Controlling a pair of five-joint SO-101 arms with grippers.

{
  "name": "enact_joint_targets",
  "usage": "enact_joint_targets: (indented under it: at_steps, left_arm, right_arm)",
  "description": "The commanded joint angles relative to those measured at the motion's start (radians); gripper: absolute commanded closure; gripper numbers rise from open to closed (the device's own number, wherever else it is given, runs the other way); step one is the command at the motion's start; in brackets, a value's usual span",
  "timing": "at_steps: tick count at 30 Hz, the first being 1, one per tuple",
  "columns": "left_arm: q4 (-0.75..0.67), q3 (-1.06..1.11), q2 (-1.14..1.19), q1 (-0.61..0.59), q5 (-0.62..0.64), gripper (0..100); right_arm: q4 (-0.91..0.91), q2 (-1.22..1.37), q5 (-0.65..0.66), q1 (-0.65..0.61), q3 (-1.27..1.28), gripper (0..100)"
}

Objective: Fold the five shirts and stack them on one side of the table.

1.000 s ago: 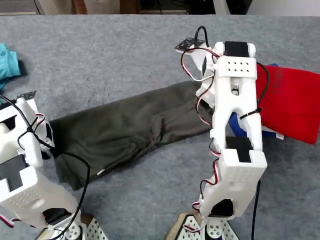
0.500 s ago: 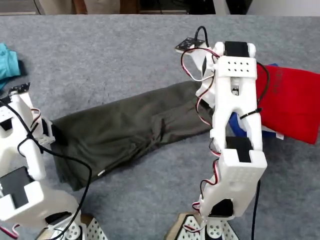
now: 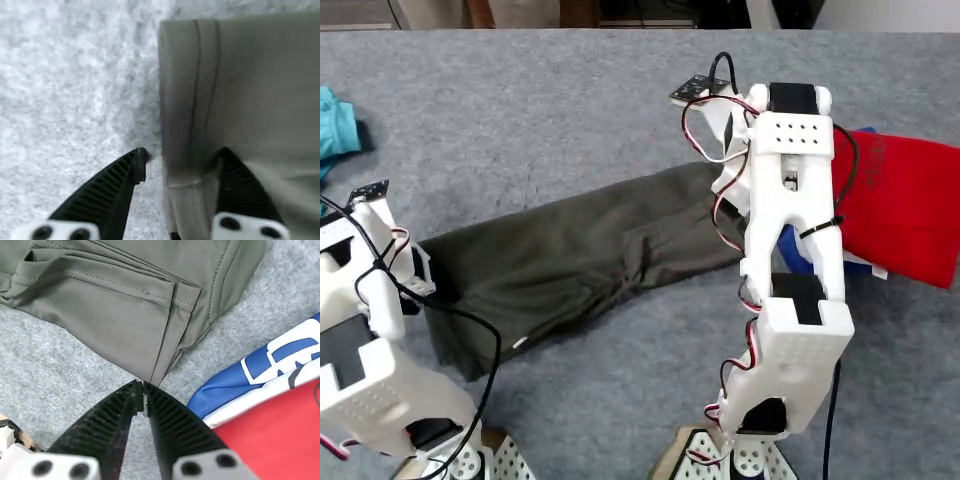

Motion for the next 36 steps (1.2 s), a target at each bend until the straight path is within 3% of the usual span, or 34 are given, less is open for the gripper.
enact_joint_targets:
  at_steps: [1, 8, 14, 25, 30, 36]
  left_arm:
    - [0.037, -0.038, 0.059, 0.021, 0.005, 87]
    - [0.135, -0.176, 0.17, -0.005, 0.006, 99]
    - [0.241, -0.368, 0.225, -0.137, -0.003, 98]
    - [0.588, -0.878, 0.337, -0.347, -0.227, 98]
    - [0.592, -0.953, 0.343, -0.388, -0.232, 98]
    - [0.592, -0.951, 0.312, -0.33, -0.227, 98]
  right_arm:
    - [0.018, -0.065, 0.011, 0.012, 0.002, 99.6]
    - [0.018, -0.065, 0.008, 0.013, 0.002, 99.6]
    - [0.018, -0.065, 0.006, 0.016, 0.002, 99.6]
    - [0.012, -0.065, 0.011, 0.016, 0.002, 99.6]
    - [0.009, -0.064, 0.009, 0.008, 0.002, 99.6]
    - [-0.083, -0.065, 0.012, -0.068, 0.079, 99.6]
